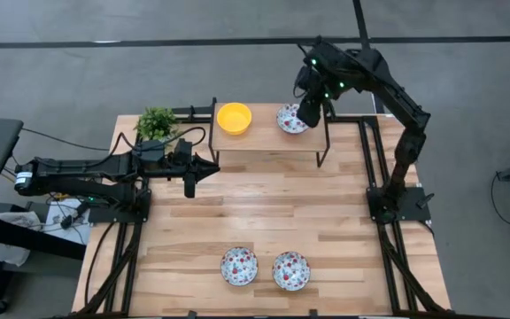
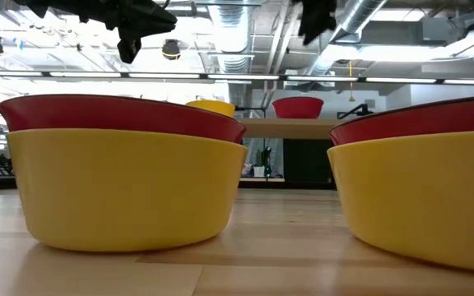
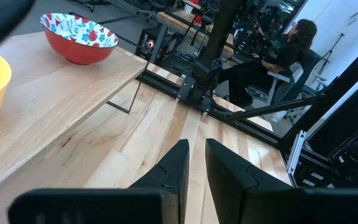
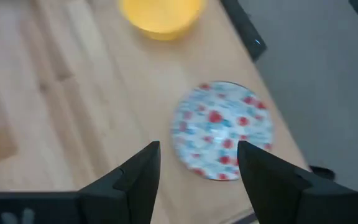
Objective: Pick & Place Mini bowls
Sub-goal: Stack the right white bowl on top of the white bowl on the shelf
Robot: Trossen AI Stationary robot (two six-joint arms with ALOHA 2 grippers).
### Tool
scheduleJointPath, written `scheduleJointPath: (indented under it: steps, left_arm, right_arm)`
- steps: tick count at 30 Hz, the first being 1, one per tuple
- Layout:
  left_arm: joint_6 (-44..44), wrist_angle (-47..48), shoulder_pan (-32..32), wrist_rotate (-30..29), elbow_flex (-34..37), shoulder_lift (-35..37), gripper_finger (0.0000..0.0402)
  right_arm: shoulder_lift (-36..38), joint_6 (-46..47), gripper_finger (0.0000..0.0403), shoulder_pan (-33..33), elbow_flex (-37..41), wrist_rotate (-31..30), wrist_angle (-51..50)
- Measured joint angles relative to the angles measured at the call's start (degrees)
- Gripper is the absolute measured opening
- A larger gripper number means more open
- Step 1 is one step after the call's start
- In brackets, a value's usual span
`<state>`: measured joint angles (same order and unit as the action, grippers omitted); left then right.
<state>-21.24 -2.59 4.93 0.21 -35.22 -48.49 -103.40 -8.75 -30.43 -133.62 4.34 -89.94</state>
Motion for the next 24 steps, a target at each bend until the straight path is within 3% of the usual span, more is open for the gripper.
scheduleJointPath:
  steps: [6,14,17,24]
  left_arm:
    - [5.1,0.2,0.9,2.0,0.0,1.5,0.0053]
    - [16.3,2.1,7.4,17.3,0.3,6.0,0.0053]
    - [16.2,2.1,8.2,20.9,1.1,6.6,0.0053]
    - [9.0,1.5,5.2,20.9,1.3,5.3,0.0053]
  right_arm:
    - [2.7,8.5,0.0193,10.4,0.0,0.0,0.0]
    - [1.8,22.0,0.0181,26.4,0.0,-5.3,0.0]
    - [0.9,28.9,0.0175,31.8,0.1,-5.8,-0.1]
    - [0.1,39.3,0.0165,43.7,5.8,-6.3,-0.1]
